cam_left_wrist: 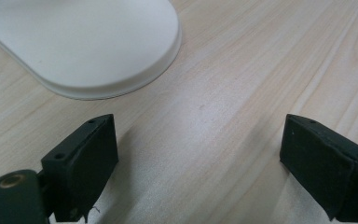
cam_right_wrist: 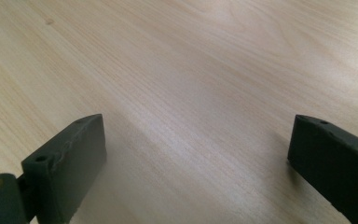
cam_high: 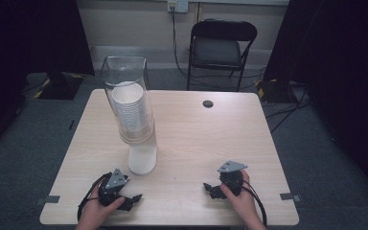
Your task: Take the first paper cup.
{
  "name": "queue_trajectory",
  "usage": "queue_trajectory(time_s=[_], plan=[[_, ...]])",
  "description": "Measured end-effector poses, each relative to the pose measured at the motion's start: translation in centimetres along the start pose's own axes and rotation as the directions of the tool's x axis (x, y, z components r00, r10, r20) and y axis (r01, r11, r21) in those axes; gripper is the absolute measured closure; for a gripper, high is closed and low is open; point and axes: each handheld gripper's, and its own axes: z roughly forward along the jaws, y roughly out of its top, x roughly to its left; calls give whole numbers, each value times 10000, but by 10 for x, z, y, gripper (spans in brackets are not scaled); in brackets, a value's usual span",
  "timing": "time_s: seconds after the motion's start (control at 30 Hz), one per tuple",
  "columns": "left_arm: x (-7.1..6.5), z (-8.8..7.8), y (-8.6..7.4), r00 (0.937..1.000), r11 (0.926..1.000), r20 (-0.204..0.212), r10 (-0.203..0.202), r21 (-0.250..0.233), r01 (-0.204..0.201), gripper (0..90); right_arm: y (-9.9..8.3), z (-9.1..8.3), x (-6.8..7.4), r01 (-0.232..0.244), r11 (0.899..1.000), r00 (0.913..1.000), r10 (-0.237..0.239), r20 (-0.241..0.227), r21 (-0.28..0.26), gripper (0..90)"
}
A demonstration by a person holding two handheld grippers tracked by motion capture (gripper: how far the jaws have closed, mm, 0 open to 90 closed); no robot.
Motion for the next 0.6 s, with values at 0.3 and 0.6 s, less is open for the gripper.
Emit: queue_trajectory(time_s=[0.3,0.6], plan=[[0,1,0,10000,10000,21,-18,-58,18,107,0,0,0,-6,10000,10000,6,6,0,35],[3,-5,7,9923,9877,-623,-1067,-1215,985,159,0,1,-1,10,10000,10000,-10,-10,58,25]])
